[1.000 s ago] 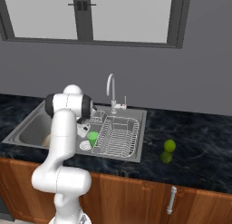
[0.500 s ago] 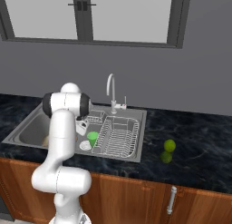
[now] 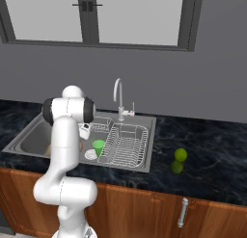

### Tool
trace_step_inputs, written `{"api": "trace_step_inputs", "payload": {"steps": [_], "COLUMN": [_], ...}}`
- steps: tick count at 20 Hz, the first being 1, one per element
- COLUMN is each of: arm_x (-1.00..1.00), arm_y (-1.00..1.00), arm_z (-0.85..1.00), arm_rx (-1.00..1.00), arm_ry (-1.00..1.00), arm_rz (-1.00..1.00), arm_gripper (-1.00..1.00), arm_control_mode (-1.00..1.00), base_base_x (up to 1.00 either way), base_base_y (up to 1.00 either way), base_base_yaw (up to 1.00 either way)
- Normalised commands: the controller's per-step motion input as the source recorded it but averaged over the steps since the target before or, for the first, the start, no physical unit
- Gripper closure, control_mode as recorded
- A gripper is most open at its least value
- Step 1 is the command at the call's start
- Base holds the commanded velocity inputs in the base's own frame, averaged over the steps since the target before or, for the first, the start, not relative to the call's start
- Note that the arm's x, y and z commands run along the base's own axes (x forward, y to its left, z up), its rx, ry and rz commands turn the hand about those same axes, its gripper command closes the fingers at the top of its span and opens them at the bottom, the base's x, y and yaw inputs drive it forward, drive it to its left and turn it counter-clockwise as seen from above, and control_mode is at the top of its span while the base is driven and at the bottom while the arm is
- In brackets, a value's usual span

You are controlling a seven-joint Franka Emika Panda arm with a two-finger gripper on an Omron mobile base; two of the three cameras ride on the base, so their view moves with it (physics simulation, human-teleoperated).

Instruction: Remove the lime and lime from the sink. Then move the bowl and cup from the counter to the sink for washing.

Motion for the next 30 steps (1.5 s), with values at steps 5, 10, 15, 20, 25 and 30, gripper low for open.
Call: {"api": "trace_step_inputs", "payload": {"steps": [5, 10, 15, 20, 25, 30], "arm_x": [-0.23, -0.28, -0.28, -0.30, -0.30, -0.33], "arm_y": [-0.06, -0.08, -0.07, -0.08, -0.07, -0.05], "arm_z": [0.25, 0.23, 0.27, 0.27, 0.28, 0.26], "arm_rx": [-0.11, -0.09, -0.04, -0.02, -0.02, -0.03], "arm_ry": [0.00, 0.00, 0.00, -0.01, -0.06, -0.15], "arm_rz": [0.00, 0.00, 0.00, 0.00, 0.00, 0.00], "arm_gripper": [-1.00, -1.00, -1.00, -1.00, -1.00, -1.00], "arm_control_mode": [-1.00, -1.00, -1.00, -1.00, -1.00, -1.00], "base_base_x": [0.00, 0.00, 0.00, 0.00, 0.00, 0.00], "base_base_y": [0.00, 0.00, 0.00, 0.00, 0.00, 0.00], "base_base_yaw": [0.00, 0.00, 0.00, 0.00, 0.00, 0.00]}}
